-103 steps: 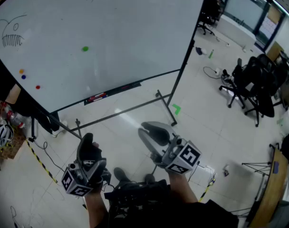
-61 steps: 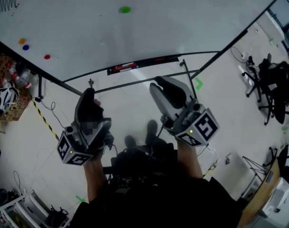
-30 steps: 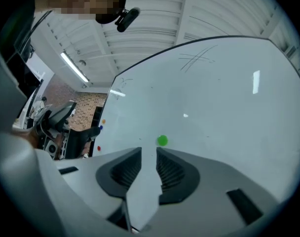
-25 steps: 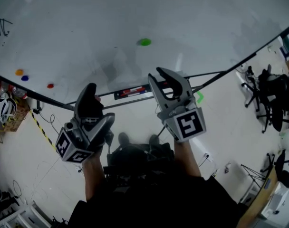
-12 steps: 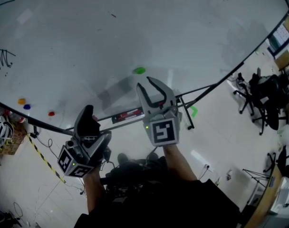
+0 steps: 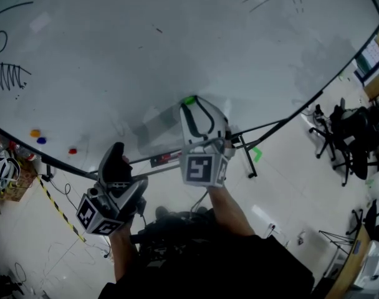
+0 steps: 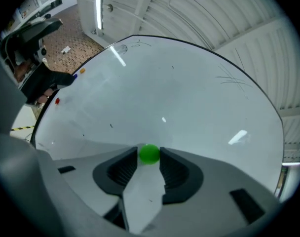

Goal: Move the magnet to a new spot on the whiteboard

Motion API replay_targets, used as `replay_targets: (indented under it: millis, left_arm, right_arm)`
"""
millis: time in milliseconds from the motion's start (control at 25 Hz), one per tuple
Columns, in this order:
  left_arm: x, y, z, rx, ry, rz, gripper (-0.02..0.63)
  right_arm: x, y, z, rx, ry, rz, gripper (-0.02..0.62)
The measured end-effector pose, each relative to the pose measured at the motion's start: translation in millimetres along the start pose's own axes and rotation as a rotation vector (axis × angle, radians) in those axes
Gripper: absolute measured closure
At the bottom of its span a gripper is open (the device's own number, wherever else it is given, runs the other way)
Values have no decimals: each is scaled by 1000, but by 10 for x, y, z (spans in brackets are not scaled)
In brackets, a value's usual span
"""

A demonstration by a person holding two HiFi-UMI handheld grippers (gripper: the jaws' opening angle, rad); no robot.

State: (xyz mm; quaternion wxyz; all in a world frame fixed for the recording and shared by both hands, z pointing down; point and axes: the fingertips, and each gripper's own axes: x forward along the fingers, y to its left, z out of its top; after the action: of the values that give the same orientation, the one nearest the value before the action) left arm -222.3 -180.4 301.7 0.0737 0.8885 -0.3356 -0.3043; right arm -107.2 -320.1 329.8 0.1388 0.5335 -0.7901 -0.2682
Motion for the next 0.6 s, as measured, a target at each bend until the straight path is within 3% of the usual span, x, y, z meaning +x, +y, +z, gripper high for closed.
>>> replay_targets:
  millis: [360, 600]
  left_arm:
    - [-30, -70, -27, -11, 10, -9, 193]
    - [-82, -125, -30, -25, 13, -20, 193]
  right_arm:
    - [19, -29, 16, -37, -1, 13, 442]
    - [-38, -4, 3, 67, 1, 61, 446]
